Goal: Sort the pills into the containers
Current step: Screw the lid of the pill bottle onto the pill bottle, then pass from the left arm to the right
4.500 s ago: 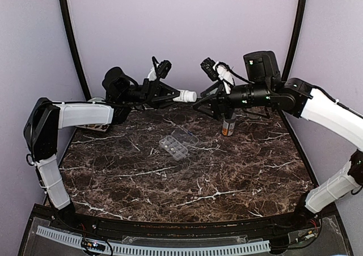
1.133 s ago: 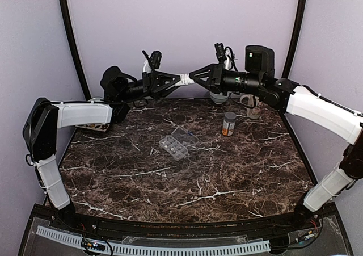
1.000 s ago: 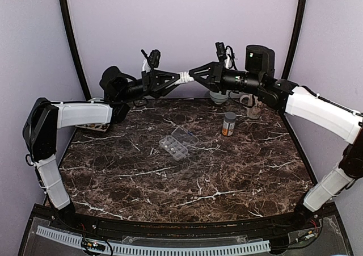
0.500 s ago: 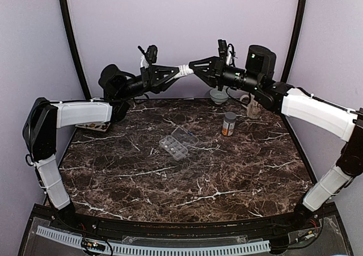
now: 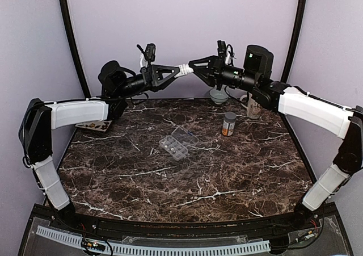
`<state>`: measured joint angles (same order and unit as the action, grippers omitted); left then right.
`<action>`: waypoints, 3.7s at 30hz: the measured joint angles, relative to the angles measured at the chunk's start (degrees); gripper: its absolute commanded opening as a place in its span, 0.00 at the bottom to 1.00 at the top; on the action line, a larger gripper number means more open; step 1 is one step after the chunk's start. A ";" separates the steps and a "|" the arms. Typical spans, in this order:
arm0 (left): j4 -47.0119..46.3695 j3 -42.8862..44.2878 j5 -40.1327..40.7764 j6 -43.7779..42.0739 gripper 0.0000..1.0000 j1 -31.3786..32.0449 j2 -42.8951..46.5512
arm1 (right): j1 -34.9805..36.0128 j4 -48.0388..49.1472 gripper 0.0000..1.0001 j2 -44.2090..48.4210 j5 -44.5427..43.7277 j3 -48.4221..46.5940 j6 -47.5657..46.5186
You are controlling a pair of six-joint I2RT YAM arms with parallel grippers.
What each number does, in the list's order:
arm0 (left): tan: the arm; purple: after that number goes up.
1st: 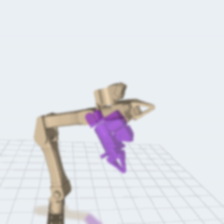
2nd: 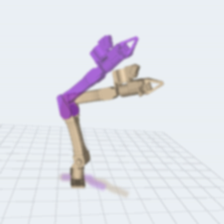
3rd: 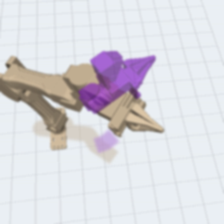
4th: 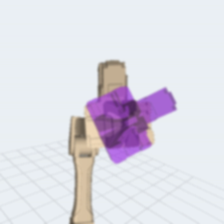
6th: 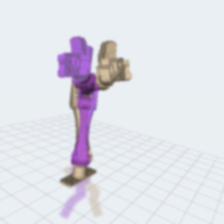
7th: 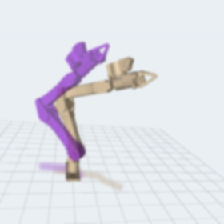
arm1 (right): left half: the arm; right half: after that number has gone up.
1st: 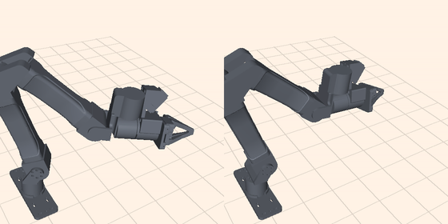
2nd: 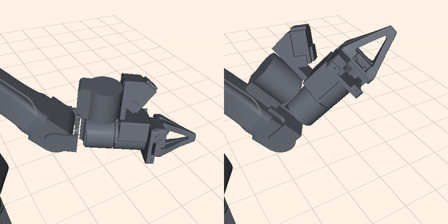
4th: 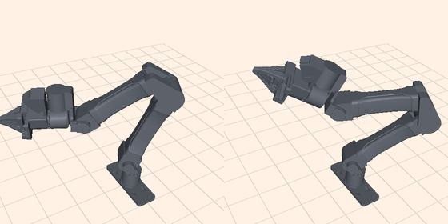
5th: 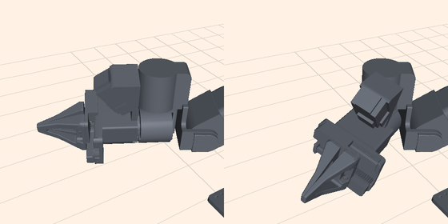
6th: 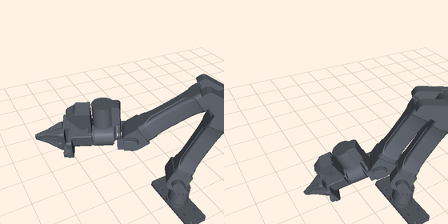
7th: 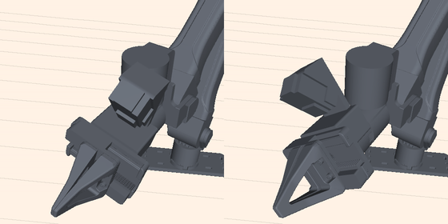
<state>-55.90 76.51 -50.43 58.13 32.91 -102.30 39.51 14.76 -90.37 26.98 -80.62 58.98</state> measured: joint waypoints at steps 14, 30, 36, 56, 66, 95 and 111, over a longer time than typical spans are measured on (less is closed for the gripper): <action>4.04 0.00 -4.37 -2.99 0.00 4.63 0.00 | 2.03 -6.12 0.36 -0.68 4.07 -1.25 -2.67; 6.75 -3.72 2.05 -6.73 0.00 1.90 3.30 | 0.72 -11.15 0.47 0.72 2.69 -1.03 -5.79; 6.58 -3.98 3.58 -6.73 0.00 0.48 3.76 | 0.59 -12.09 0.46 0.92 2.56 -0.83 -6.40; 6.45 -3.98 2.54 -6.54 0.00 0.48 3.76 | 0.55 -12.24 0.49 0.90 2.69 -1.11 -6.45; 6.84 -3.98 1.55 -6.54 0.00 0.48 3.76 | 0.55 -12.20 0.48 -0.07 3.19 -2.67 -6.45; 8.26 -3.80 1.16 -6.78 0.11 0.46 2.89 | 0.55 -12.20 0.17 -2.34 4.72 -3.43 -7.72; 8.87 -5.44 2.99 -6.69 0.45 -0.28 2.89 | 0.55 -15.54 0.12 -2.21 1.86 -3.82 -11.96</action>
<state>-47.03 71.07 -47.44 51.44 32.62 -99.42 40.05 -0.78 -92.58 28.84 -84.44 47.03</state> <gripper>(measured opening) 0.439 0.319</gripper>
